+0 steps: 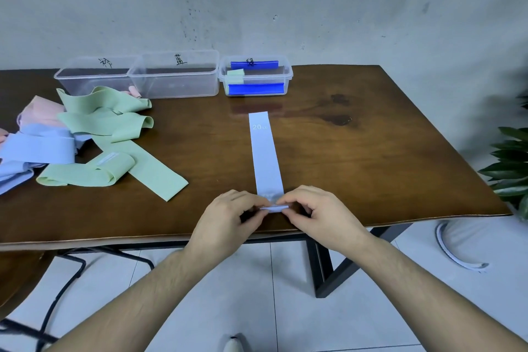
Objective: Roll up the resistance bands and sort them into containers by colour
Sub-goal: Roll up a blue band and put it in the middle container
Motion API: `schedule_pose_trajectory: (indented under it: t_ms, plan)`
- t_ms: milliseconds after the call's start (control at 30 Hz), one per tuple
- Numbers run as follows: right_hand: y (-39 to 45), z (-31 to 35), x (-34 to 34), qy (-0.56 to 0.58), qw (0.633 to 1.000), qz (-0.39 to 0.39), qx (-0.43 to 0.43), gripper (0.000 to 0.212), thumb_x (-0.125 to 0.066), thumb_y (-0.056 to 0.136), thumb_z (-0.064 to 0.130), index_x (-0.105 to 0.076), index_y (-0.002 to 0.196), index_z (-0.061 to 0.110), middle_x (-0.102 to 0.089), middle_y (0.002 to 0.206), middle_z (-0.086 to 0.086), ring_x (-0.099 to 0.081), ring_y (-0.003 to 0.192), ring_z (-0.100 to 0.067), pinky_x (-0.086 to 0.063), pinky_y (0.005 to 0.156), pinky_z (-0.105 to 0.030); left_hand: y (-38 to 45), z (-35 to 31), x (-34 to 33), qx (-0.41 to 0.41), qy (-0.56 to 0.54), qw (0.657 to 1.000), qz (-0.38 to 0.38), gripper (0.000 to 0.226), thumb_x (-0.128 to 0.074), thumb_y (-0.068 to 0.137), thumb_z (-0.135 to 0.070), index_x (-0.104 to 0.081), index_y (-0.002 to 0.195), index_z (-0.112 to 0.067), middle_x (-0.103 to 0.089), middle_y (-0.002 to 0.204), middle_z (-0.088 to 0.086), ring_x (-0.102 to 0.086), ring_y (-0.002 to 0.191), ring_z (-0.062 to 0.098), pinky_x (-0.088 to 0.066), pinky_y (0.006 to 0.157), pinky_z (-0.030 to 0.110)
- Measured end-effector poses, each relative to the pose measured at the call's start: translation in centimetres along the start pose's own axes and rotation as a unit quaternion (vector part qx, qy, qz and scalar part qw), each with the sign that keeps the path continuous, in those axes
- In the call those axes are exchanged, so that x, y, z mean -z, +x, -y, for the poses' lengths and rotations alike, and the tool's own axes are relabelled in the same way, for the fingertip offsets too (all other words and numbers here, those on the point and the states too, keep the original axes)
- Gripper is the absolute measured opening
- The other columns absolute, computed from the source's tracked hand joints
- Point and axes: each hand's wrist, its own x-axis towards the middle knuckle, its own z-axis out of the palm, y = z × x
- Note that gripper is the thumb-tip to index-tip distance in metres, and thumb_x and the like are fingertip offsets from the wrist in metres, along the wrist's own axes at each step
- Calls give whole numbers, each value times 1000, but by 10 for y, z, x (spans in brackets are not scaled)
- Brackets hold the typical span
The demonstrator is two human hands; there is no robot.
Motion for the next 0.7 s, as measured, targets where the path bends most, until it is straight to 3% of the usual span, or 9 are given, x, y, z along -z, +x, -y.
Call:
schedule_pose_trajectory:
  t_ms: [133,233,333,533,700]
  plan:
    - [1,2,1,5,1000,-1,-19,18,-68,94,12,-74,103,26,-54,86,38,-54,76,-2,-36,64,-11,0,-2,0,7,-7,1000,-1,10,-74,88,-18,-75,96,-23,-63,89,-18,-57,76,7,-48,70,23]
    - [3,3,-1,9,1000,-10,-23,15,-68,94,13,-75,102,24,-57,83,30,-56,78,3,-36,66,-8,-1,-2,-2,22,3,1000,-6,10,-74,88,-17,-76,98,-20,-58,92,-13,-55,72,6,-42,66,13]
    - [2,0,-5,-1,1000,-14,-18,15,-69,93,15,-76,103,24,-57,93,20,-55,80,3,-37,66,-7,0,-3,-4,25,2,1000,-5,11,-73,89,-18,-77,99,-20,-57,93,-14,-54,74,2,-38,68,7]
    - [0,-4,-9,-57,998,-7,23,18,-73,91,23,-76,108,20,-57,99,15,-52,78,6,-36,68,-5,-2,2,-3,-13,51,998,17,18,-77,85,-27,-76,102,-19,-57,96,-11,-53,73,10,-44,69,20]
    - [2,-7,-11,-141,986,-28,87,16,-72,91,19,-76,106,18,-59,96,10,-50,85,-8,-41,76,-15,2,4,-3,-87,97,991,27,16,-64,93,-24,-76,101,-15,-58,93,-3,-54,72,15,-50,66,32]
